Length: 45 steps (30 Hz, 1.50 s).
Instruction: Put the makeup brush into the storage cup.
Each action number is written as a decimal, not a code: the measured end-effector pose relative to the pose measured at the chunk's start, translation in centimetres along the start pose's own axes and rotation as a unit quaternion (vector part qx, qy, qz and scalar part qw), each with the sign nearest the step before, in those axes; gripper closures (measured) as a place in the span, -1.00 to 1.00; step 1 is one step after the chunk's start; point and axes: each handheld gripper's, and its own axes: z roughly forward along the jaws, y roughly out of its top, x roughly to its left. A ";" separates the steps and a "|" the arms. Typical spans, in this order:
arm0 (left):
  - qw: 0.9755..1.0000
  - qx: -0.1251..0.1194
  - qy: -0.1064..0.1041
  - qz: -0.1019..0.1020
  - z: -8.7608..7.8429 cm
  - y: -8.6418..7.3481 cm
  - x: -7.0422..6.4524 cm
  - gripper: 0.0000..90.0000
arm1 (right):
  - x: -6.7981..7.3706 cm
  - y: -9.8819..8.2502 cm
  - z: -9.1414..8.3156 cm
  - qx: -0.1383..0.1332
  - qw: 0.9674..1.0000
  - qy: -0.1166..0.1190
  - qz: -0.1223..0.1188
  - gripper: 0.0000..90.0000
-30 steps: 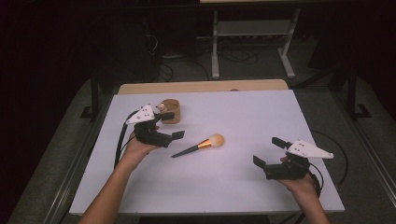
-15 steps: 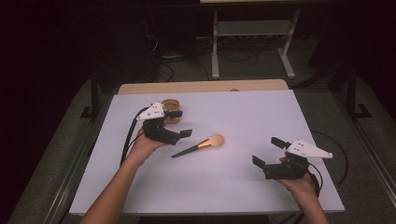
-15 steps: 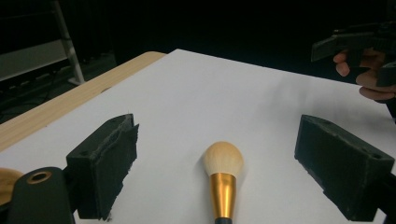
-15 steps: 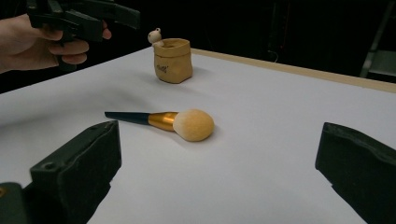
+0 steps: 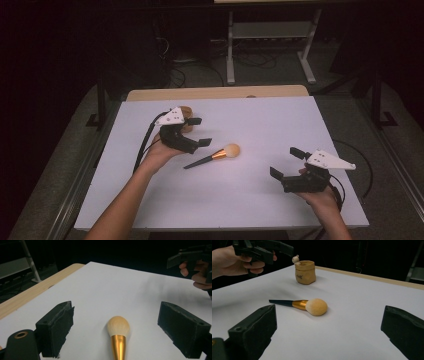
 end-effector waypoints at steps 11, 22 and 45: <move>0.999 0.037 -0.013 0.003 1.6 0.0 0.0 -0.72 | -0.1 0.0 0.0 0.001 1.000 0.000 0.005 -1.00; 0.996 0.079 -0.025 0.016 3.1 0.3 -0.1 -0.72 | -0.1 0.0 0.0 0.001 1.000 -0.001 0.004 -1.00; 0.986 0.158 -0.035 0.032 5.3 0.3 0.1 -0.70 | -0.1 0.0 -0.1 0.001 1.000 -0.001 0.004 -1.00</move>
